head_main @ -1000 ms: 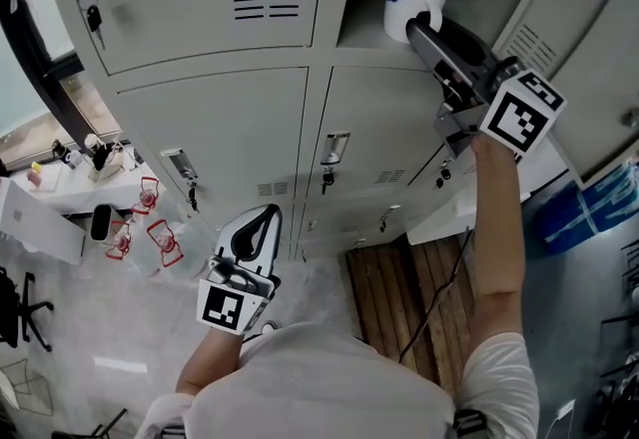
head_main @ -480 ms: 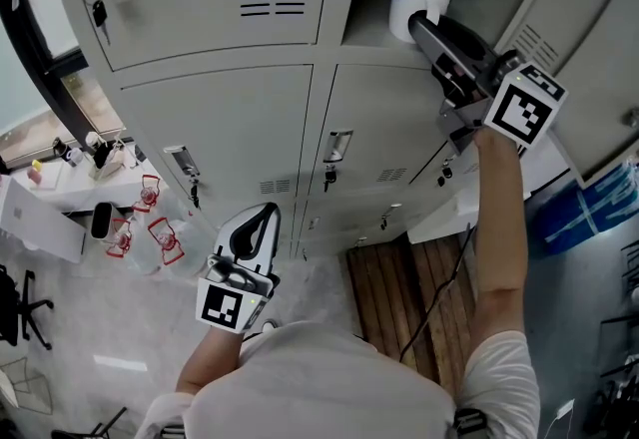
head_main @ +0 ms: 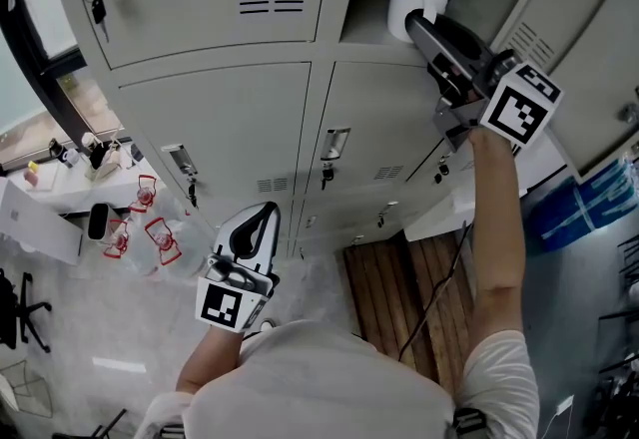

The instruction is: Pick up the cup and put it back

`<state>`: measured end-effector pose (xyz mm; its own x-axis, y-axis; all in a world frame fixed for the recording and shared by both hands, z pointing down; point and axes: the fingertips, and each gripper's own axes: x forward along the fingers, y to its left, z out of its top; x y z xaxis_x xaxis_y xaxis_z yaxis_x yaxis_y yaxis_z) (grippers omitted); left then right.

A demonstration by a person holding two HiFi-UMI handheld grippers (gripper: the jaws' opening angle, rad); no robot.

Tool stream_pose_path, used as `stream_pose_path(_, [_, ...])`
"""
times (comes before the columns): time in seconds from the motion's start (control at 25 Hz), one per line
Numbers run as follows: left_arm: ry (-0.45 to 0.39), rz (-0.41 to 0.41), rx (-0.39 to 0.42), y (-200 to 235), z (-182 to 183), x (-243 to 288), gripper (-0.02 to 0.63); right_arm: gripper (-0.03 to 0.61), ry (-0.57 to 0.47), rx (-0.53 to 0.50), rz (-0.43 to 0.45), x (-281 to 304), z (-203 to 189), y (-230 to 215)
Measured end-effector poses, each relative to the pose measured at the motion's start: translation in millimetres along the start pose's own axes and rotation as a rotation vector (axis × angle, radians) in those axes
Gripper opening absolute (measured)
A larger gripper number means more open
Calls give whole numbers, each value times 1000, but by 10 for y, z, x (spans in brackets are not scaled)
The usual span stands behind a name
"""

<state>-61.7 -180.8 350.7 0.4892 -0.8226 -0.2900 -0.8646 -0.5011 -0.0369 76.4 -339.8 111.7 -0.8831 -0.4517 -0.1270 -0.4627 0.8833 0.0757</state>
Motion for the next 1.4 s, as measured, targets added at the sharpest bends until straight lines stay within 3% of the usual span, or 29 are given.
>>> stream_pose_path(0.2, [2,-2,-1,2,-2,-11,21,49,-12,-20,57,-27,15,86])
stream_pose_path(0.48, [11,-8,-3,-37,-14,-14,21,48,-25,-70,58,-67,21,144])
stream_pose_path(0.76, [17,-9,-2,-76,-22,-19,21,48,-73,-19,66,-92,49,123])
stream_pose_path(1.4, [28,4,-4,-94,-48,-56,21,49,-154,-30,92,-170,149,263])
